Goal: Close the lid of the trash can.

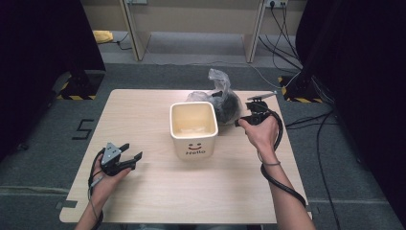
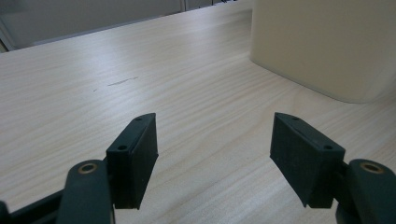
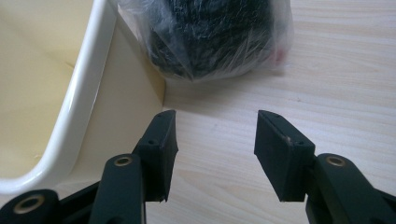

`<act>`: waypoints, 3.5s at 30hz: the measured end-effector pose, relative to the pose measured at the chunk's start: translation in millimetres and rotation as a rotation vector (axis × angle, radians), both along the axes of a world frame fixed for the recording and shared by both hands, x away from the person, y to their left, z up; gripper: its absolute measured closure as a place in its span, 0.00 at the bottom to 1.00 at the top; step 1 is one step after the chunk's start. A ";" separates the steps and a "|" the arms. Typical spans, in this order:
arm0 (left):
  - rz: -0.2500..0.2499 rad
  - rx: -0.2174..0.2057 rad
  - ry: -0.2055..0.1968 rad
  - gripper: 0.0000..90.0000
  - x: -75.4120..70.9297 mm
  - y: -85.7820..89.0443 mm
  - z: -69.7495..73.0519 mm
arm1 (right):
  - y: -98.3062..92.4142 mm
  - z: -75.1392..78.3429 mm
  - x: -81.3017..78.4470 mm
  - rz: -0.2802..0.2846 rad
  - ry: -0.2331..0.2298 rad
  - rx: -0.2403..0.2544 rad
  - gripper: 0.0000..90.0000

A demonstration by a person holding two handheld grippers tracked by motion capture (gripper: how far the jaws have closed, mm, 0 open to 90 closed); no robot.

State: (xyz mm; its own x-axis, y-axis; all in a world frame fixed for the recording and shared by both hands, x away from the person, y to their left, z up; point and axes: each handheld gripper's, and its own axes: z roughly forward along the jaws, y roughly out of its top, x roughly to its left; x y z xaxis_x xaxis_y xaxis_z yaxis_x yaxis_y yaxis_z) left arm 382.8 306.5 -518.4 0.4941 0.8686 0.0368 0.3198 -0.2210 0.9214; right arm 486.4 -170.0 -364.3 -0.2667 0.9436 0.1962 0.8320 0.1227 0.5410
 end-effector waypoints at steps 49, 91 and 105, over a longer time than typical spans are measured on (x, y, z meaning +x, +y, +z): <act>0.005 -0.009 -0.006 0.35 -0.7 0.8 0.0 | -57.8 -69.6 -47.5 -0.014 -0.200 0.096 0.53; 0.006 -0.005 -0.007 0.35 -0.8 0.4 0.0 | -98.3 -110.8 -82.2 -0.055 -0.245 0.125 0.50; 0.007 -0.006 -0.007 0.35 -0.8 0.5 0.0 | -108.0 -119.7 -91.0 -0.074 -0.252 0.124 0.49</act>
State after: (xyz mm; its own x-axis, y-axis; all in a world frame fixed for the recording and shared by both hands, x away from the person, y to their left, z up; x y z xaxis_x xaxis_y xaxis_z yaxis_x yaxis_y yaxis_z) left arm 382.0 307.0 -518.5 0.4880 0.8721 0.0350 0.3151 -0.2134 0.9248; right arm 395.4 -278.0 -484.0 -0.2528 0.9352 0.2479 0.6739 -0.0136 0.7387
